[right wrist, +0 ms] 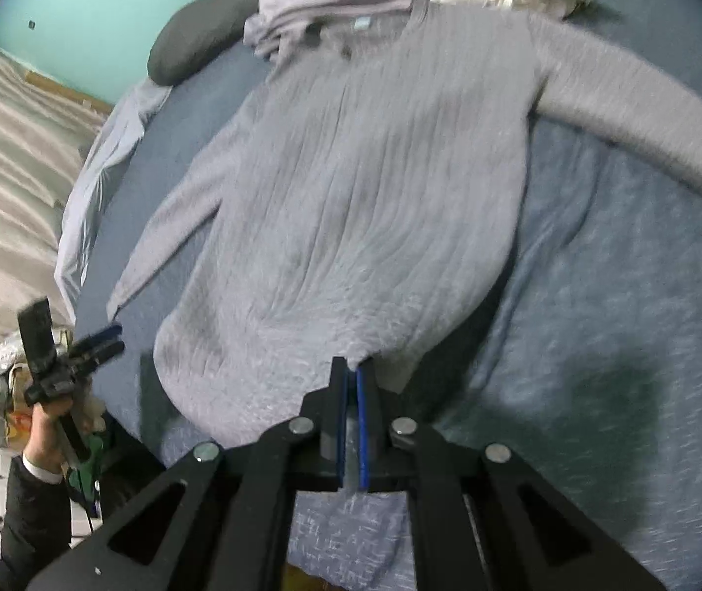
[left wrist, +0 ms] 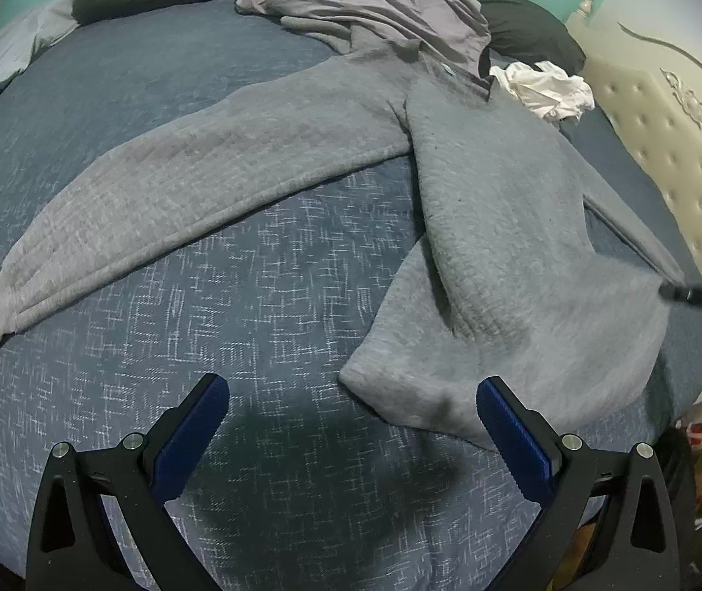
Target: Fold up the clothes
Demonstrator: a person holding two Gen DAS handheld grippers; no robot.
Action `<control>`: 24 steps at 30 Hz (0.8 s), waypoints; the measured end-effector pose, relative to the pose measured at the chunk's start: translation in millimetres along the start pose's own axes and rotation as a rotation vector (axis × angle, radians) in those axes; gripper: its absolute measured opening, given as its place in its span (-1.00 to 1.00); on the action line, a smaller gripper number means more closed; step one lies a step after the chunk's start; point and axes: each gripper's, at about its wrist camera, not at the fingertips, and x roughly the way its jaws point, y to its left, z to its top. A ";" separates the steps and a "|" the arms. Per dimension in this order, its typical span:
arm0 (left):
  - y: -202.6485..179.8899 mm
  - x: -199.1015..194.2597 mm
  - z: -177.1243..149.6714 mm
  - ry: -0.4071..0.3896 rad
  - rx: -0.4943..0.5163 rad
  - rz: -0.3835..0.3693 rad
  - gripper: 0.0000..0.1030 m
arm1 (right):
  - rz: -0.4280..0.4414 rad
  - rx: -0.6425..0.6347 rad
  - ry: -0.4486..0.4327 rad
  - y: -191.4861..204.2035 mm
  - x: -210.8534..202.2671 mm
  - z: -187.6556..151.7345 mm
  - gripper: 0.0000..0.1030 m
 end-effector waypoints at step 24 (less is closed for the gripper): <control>-15.8 38.4 -6.2 0.046 0.030 -0.072 0.96 | -0.037 0.040 -0.020 -34.8 -10.5 11.4 -0.90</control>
